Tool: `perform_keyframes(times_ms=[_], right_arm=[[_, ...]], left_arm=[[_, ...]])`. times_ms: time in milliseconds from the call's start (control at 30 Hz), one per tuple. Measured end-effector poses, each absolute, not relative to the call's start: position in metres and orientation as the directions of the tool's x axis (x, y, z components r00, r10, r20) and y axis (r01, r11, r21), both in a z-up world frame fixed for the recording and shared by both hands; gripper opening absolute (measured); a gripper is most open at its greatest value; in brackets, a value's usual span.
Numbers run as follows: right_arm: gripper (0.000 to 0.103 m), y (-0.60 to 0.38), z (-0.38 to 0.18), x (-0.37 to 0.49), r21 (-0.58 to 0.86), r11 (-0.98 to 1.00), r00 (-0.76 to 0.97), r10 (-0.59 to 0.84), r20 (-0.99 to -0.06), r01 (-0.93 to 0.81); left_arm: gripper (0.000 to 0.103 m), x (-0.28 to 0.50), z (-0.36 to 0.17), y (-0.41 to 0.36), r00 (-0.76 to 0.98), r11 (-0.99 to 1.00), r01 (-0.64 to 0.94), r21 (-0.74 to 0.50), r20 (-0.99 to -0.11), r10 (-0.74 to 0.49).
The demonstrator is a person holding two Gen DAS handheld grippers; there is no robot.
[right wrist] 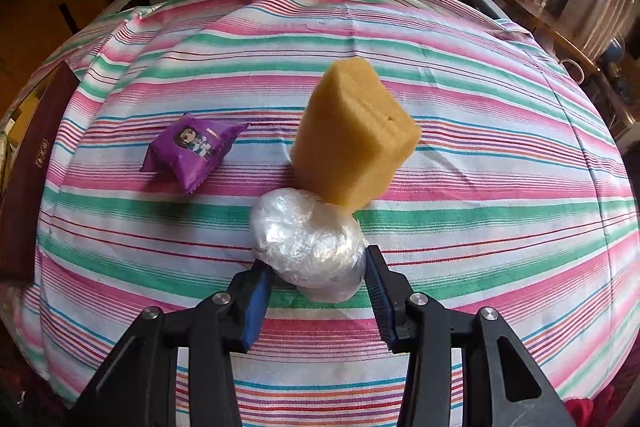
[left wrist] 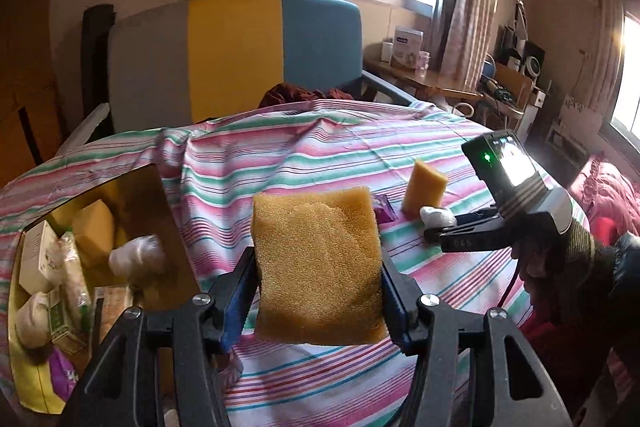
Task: Organize objects
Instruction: 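Carry the yellow sponge over the gold tray with the left tool, then open the left tool to drop the sponge in the tray while the right tool regrips the bag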
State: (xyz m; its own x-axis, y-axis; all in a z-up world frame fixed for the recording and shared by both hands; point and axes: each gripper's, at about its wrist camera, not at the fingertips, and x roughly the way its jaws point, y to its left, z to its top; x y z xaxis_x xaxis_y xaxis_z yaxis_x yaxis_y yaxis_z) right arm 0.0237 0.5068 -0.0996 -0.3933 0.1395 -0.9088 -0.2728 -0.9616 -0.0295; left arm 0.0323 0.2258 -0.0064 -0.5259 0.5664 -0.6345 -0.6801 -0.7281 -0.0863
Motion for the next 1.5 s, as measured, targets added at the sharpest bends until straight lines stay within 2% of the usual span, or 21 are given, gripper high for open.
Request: perform_keyframes(times_ms=[133, 167, 200, 400, 467, 500, 533, 567, 767, 833, 1033, 1200, 1267, 1333, 1367, 1500], right_arm=[[0.044, 0.504, -0.101, 0.025, -0.047, -0.96, -0.385, 0.155, -0.91, -0.274], [0.04, 0.504, -0.102, 0.026, -0.052, -0.96, -0.381, 0.159, -0.911, -0.277], [0.031, 0.505, -0.104, 0.025, -0.037, -0.96, -0.374, 0.144, -0.916, -0.278], [0.032, 0.505, -0.104, 0.026, -0.03, -0.959, -0.377, 0.138, -0.916, -0.28], [0.034, 0.507, -0.103, 0.026, -0.012, -0.958, -0.381, 0.126, -0.916, -0.288], [0.042, 0.508, -0.103, 0.026, 0.004, -0.956, -0.381, 0.112, -0.918, -0.292], [0.053, 0.508, -0.103, 0.027, 0.01, -0.955, -0.383, 0.109, -0.917, -0.296], [0.057, 0.508, -0.101, 0.028, 0.011, -0.954, -0.388, 0.112, -0.915, -0.3], [0.063, 0.51, -0.088, 0.03, 0.077, -0.95, -0.455, 0.073, -0.887, -0.303], [0.067, 0.507, -0.085, 0.03, 0.088, -0.955, -0.474, 0.06, -0.879, -0.285], [0.068, 0.5, -0.077, 0.024, 0.06, -0.965, -0.52, 0.085, -0.85, -0.256], [0.062, 0.486, -0.088, 0.005, -0.038, -0.981, -0.486, 0.129, -0.864, -0.193], [0.053, 0.483, -0.095, -0.001, -0.089, -0.979, -0.462, 0.166, -0.871, -0.183], [0.039, 0.485, -0.098, -0.003, -0.087, -0.98, -0.46, 0.16, -0.873, -0.176], [0.035, 0.486, -0.099, -0.004, -0.088, -0.98, -0.455, 0.162, -0.876, -0.179], [0.03, 0.484, -0.104, -0.007, -0.093, -0.981, -0.446, 0.161, -0.88, -0.17]], left_arm=[[0.057, 0.027, -0.004, 0.213, -0.532, -0.742, -0.663, -0.102, -0.633, 0.562], [0.057, 0.026, -0.004, 0.21, -0.533, -0.746, -0.657, -0.107, -0.634, 0.56], [0.057, 0.024, -0.004, 0.206, -0.534, -0.752, -0.649, -0.113, -0.636, 0.557], [0.057, 0.011, -0.006, 0.177, -0.559, -0.793, -0.593, -0.141, -0.637, 0.531], [0.057, 0.006, -0.006, 0.169, -0.564, -0.804, -0.575, -0.153, -0.638, 0.524], [0.057, 0.004, -0.006, 0.166, -0.565, -0.807, -0.568, -0.162, -0.637, 0.525], [0.057, 0.003, -0.006, 0.161, -0.569, -0.812, -0.56, -0.168, -0.634, 0.523], [0.057, 0.003, -0.006, 0.157, -0.575, -0.817, -0.552, -0.167, -0.633, 0.518], [0.057, -0.003, -0.006, 0.138, -0.587, -0.834, -0.521, -0.182, -0.633, 0.505], [0.057, -0.005, -0.006, 0.13, -0.589, -0.838, -0.512, -0.187, -0.634, 0.501], [0.057, -0.011, -0.009, 0.096, -0.604, -0.87, -0.45, -0.201, -0.649, 0.463], [0.057, -0.017, -0.013, 0.056, -0.632, -0.911, -0.355, -0.211, -0.664, 0.4], [0.057, -0.02, -0.017, 0.038, -0.637, -0.925, -0.307, -0.223, -0.673, 0.374], [0.057, -0.025, -0.025, 0.021, -0.632, -0.937, -0.257, -0.239, -0.692, 0.35], [0.057, -0.027, -0.029, 0.015, -0.622, -0.939, -0.236, -0.251, -0.703, 0.344], [0.057, -0.039, -0.043, 0.0, -0.585, -0.935, -0.169, -0.311, -0.732, 0.349]])
